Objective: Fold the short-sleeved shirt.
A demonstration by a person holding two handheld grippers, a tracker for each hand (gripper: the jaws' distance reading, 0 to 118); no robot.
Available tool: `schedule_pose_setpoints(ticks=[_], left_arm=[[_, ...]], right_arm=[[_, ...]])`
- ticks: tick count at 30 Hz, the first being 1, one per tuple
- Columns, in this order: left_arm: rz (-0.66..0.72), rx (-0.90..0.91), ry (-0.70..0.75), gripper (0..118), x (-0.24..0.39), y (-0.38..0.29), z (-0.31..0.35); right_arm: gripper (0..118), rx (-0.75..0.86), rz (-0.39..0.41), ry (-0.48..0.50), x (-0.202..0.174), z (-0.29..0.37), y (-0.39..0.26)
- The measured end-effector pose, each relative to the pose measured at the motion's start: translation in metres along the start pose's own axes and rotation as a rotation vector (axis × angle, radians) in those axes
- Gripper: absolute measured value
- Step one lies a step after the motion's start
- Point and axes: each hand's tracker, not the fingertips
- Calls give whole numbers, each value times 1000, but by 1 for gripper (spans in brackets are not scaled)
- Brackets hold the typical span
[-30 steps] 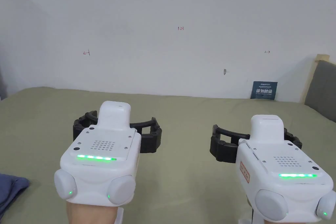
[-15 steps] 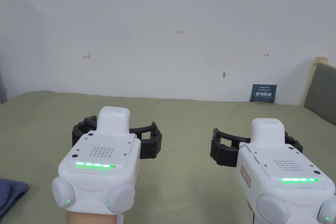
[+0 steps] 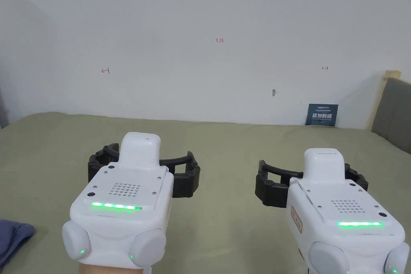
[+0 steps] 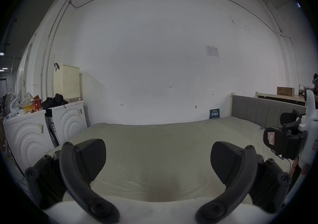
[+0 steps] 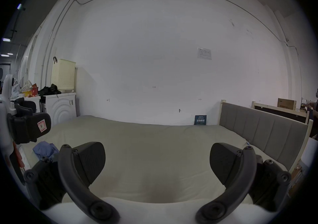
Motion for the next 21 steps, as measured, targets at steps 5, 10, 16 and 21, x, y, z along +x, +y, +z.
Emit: schedule_pose_setpoints(ticks=[5,10,16,21], left_arm=[[15,-8,-3,118,-1,1,-1],[8,-12,-2,118,-1,2,-1],[9,-16,7,118,-3,2,0],[3,-22,7,118,-5,3,-1]], right_arm=[[118,-49,-47,64,6,-1,4],[118,-150,-24,-63,-3,-8,8],[118,-67,-8,-6,1,-4,4],[118,-38,3,-1,2,-2,7]])
